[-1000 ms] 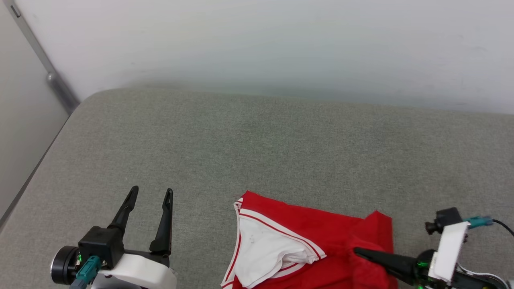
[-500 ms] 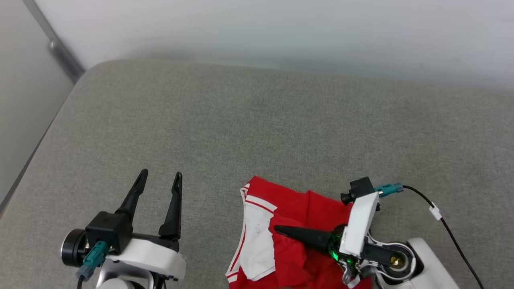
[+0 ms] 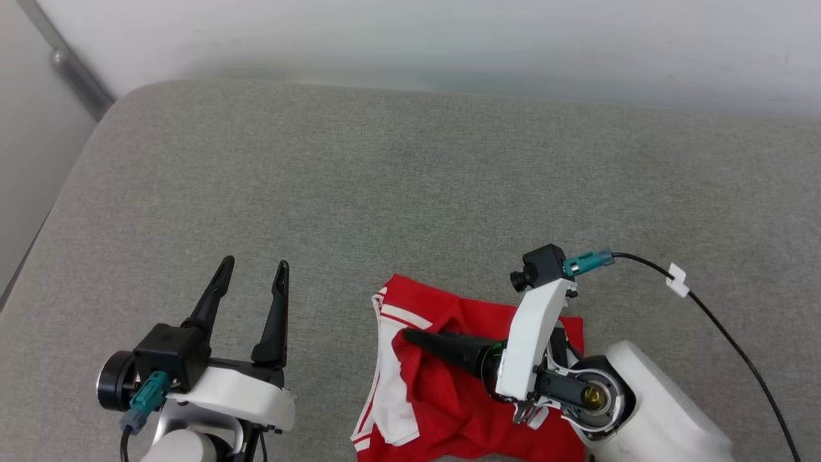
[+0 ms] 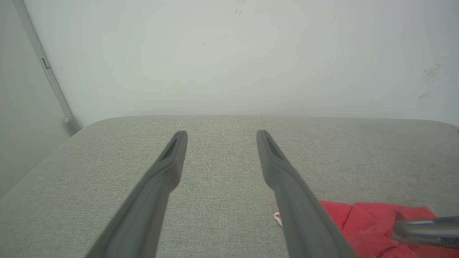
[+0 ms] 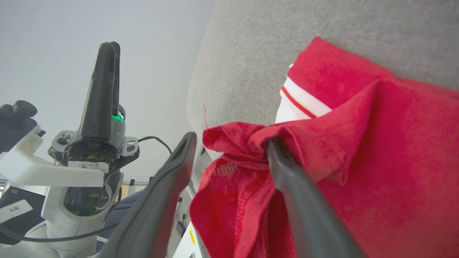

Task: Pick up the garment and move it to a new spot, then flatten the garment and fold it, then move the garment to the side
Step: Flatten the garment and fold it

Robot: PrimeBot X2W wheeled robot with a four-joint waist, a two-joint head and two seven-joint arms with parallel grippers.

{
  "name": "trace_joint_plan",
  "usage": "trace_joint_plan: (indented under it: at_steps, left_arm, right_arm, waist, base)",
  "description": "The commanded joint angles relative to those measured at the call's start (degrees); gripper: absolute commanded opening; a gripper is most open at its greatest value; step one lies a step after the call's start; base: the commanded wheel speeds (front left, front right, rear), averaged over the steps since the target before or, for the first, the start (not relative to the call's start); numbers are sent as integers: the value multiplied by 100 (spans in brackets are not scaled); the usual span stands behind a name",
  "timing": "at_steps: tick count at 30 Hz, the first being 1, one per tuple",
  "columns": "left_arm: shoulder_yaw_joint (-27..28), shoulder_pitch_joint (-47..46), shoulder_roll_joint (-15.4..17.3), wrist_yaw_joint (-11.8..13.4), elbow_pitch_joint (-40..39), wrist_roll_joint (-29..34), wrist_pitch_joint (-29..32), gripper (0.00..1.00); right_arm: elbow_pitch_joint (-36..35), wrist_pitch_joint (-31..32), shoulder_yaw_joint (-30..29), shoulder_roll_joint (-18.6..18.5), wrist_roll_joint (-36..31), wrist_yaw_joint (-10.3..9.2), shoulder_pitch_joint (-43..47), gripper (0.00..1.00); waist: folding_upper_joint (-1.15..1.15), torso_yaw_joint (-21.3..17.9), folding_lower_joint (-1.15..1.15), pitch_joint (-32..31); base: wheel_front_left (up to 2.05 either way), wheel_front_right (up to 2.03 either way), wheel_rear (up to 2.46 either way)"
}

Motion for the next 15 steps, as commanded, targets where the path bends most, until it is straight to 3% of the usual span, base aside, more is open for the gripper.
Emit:
trace_joint_plan:
  at_steps: [1, 8, 15]
  left_arm:
    - [18, 6, -10, -12, 8, 14, -28, 100]
    - [91, 114, 37, 66, 9, 56, -33, 100]
    - [175, 304, 106, 190, -28, 54, -34, 100]
  right_arm:
    - [-156, -136, 175, -114, -243, 0, -127, 100]
    - [-426, -1179, 818, -876, -2240, 0, -497, 100]
    - [-181, -2226, -411, -1111, -3982, -1, -95, 100]
  waist:
    - [0, -47, -1, -32]
    - [0, -237, -1, -204]
    - [0, -457, -1, -426]
  base:
    - [0, 0, 0]
    - [0, 0, 0]
    - [0, 0, 0]
